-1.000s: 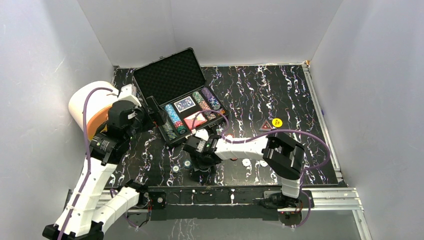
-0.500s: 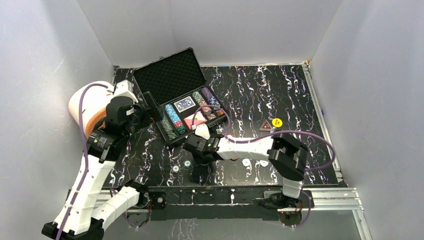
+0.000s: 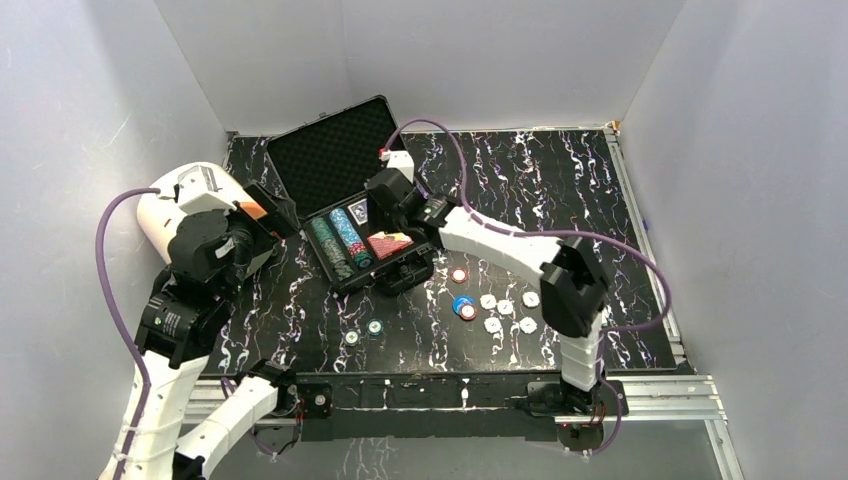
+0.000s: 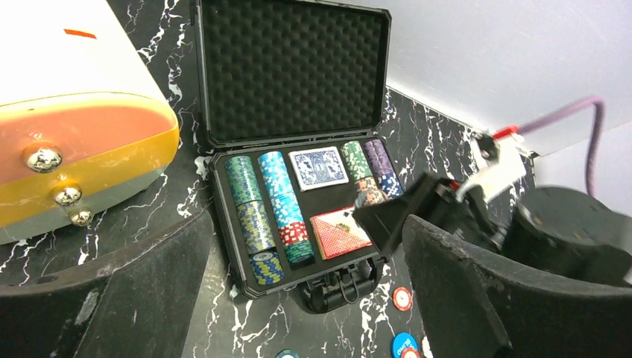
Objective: Pack up texas hold em set
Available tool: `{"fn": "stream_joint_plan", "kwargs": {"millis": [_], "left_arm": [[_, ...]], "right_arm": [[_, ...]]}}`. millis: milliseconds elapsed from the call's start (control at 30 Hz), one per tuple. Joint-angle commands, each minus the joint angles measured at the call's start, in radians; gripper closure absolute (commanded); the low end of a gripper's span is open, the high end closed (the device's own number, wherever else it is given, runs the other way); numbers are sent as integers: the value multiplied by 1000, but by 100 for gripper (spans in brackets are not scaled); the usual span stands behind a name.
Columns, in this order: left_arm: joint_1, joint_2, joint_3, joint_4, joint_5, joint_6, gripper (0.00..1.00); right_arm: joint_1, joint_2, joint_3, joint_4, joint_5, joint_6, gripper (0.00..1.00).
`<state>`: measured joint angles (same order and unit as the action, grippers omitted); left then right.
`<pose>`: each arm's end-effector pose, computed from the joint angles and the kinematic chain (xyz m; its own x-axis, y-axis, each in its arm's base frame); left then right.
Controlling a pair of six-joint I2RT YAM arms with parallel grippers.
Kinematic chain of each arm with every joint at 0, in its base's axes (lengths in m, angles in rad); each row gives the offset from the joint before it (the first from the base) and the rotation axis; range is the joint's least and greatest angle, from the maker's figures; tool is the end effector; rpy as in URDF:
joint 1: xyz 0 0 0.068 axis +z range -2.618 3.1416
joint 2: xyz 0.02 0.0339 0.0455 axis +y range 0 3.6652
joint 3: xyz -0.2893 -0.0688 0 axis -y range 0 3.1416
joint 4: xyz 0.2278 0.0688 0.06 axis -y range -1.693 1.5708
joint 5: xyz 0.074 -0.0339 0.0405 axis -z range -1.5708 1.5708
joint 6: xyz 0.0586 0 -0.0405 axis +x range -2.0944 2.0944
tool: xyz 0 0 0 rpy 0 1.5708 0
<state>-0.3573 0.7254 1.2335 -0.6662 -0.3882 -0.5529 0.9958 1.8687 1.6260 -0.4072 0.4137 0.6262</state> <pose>0.1014 -0.0142 0.4485 -0.1116 -0.4772 -0.8717 -0.1000 0.8781 -0.4679 0.2602 0.3582 0.3163 -0.6150 0.0378 -0.7876 -0.2887 0.9187 0.2695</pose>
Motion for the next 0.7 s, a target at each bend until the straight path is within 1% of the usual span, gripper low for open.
{"fn": "stream_joint_plan", "kwargs": {"millis": [0, 133, 267, 367, 500, 667], "left_arm": [[-3, 19, 27, 21, -26, -4, 2], [-2, 26, 13, 11, -7, -21, 2], [-2, 37, -23, 25, -5, -29, 2], [-2, 66, -31, 51, -15, 2, 2], [-2, 95, -24, 64, -27, 16, 2], [-2, 101, -42, 74, -27, 15, 2]], "right_arm": [[-45, 137, 165, 78, -37, -126, 58], [-66, 267, 320, 45, -50, -177, 57], [-82, 350, 415, 26, -58, -180, 57], [-91, 402, 454, 19, -57, -179, 56], [-111, 438, 464, 24, -81, -168, 55], [-124, 488, 498, 17, -100, -181, 48]]}}
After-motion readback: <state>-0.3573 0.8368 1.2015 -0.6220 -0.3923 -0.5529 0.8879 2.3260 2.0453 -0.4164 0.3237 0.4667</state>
